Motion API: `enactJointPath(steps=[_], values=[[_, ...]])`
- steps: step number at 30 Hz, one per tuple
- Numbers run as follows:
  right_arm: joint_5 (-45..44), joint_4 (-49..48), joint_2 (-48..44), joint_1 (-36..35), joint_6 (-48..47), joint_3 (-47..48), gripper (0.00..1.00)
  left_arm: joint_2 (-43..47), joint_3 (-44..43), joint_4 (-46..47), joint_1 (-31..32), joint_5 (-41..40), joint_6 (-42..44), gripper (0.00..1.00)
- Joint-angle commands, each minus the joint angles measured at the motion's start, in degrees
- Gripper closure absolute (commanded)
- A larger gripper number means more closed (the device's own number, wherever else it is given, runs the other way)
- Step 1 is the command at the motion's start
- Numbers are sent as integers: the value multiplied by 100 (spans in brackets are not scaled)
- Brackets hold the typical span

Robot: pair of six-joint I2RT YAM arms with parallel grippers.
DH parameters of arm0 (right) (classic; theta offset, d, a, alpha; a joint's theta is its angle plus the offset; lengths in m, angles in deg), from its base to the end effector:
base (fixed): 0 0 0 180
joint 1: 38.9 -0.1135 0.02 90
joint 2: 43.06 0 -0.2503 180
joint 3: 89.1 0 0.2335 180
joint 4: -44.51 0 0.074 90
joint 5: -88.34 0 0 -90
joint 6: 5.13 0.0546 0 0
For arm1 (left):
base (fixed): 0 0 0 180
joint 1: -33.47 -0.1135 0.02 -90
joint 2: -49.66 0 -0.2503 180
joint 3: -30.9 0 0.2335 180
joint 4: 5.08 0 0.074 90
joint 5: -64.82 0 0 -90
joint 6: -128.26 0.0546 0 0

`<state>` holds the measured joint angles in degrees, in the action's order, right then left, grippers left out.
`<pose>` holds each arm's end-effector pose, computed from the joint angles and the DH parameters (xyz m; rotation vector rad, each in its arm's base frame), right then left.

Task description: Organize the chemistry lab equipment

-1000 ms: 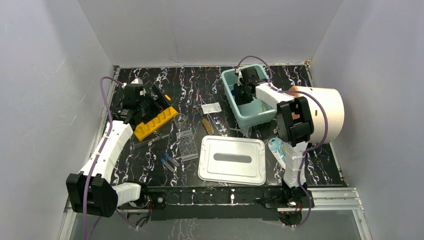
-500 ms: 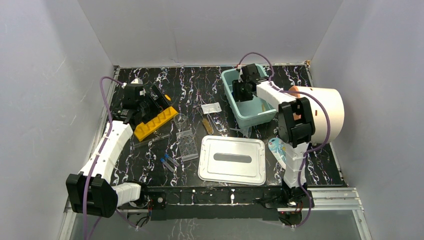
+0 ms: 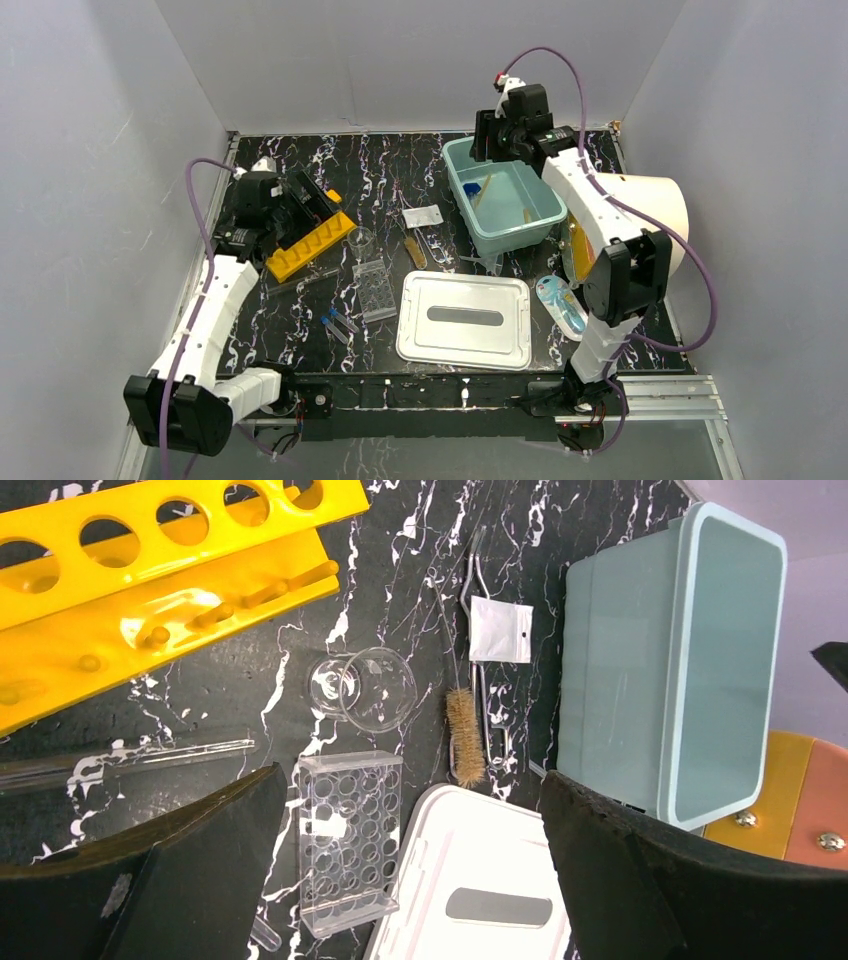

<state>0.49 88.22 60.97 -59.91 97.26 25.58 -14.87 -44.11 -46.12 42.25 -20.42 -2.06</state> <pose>0.3894 0.1517 0.3294 -0.1852 2.1636 0.3774 0.2489 -0.0430 0.3167 -0.5376 2.0921 -0.5938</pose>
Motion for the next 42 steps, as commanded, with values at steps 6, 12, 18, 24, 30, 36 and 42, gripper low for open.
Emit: enactJointPath(steps=[6, 12, 18, 24, 30, 36, 42], values=[[284, -78, -1001, -686, -254, 68, 31, 829, 231, -658, 19, -389, 63, 2], [-178, -349, -1255, -1857, -429, -310, 26, 1189, 489, -854, 19, -603, 70, 2], [-850, -91, -782, -2598, -469, -340, 27, 1304, 637, -931, 19, -575, 33, 2], [-1430, 298, -211, -2842, -202, -520, 30, 1315, 619, -940, 19, -640, 68, 2], [-1380, 148, 450, -2844, -56, -576, 44, 1312, 641, -936, 19, -676, 76, 2], [-1541, -179, 1230, -2841, -134, -55, 61, 1294, 608, -952, 17, -695, 111, 2], [-1797, 47, 2119, -2837, -279, 821, 62, 1238, 522, -1012, 19, -731, 151, 2]])
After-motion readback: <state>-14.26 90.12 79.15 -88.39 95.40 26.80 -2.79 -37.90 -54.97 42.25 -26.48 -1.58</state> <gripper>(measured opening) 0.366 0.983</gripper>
